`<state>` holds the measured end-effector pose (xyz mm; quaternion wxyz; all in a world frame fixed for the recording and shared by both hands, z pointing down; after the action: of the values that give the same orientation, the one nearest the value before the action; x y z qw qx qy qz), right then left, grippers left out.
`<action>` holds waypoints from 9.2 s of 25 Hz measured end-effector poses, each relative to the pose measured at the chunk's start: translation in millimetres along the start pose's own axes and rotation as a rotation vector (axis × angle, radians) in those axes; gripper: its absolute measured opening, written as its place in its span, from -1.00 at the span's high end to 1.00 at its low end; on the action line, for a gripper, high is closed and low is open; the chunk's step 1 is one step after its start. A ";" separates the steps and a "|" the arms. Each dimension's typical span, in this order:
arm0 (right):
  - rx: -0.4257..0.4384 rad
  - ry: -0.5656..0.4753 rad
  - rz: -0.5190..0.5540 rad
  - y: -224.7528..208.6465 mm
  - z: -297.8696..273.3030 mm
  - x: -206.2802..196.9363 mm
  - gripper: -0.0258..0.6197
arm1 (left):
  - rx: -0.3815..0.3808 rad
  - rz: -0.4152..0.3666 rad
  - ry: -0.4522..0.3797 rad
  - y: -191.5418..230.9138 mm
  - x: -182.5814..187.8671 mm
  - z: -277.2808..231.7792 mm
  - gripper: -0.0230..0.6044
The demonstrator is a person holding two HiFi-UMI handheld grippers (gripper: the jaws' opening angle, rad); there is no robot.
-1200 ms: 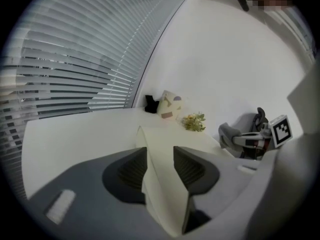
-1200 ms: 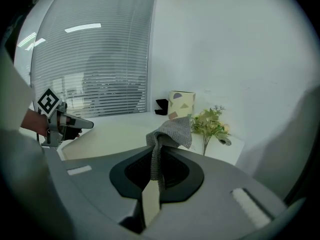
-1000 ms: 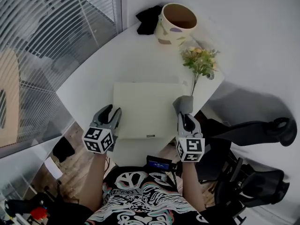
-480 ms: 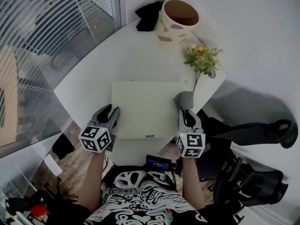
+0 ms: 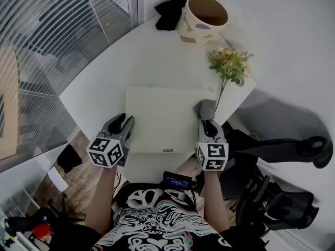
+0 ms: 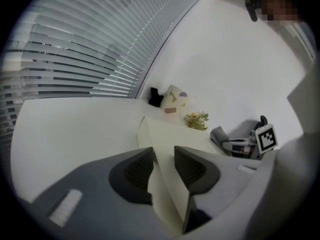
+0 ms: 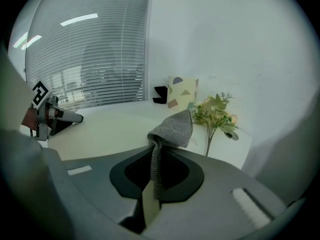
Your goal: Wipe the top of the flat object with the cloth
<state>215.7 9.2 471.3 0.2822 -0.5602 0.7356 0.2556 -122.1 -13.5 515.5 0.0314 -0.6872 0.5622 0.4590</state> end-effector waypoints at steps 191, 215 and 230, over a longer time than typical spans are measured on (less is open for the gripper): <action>0.283 0.123 0.282 134.0 -89.4 80.0 0.88 | -0.085 0.148 -0.047 12.2 -8.9 -5.4 0.33; 0.367 0.126 0.338 156.6 -88.2 81.8 0.88 | -0.086 0.140 -0.040 13.0 -8.3 -5.1 0.33; 0.385 0.130 0.349 167.1 -82.6 74.4 0.88 | -0.104 0.170 -0.046 15.7 -10.0 -6.4 0.33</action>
<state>27.3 -58.2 487.7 0.2871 -0.3762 0.8728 0.1193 -130.4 -15.3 533.4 -0.0308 -0.6270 0.5930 0.5043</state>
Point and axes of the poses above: the fingertips, and each gripper's own axes: z backward along the fingers, y to its left, x out of its top, the point moved 8 cm from there along z, backward along the fingers, and after that the axes turned 8 degrees about y, right-handed, at the moved point
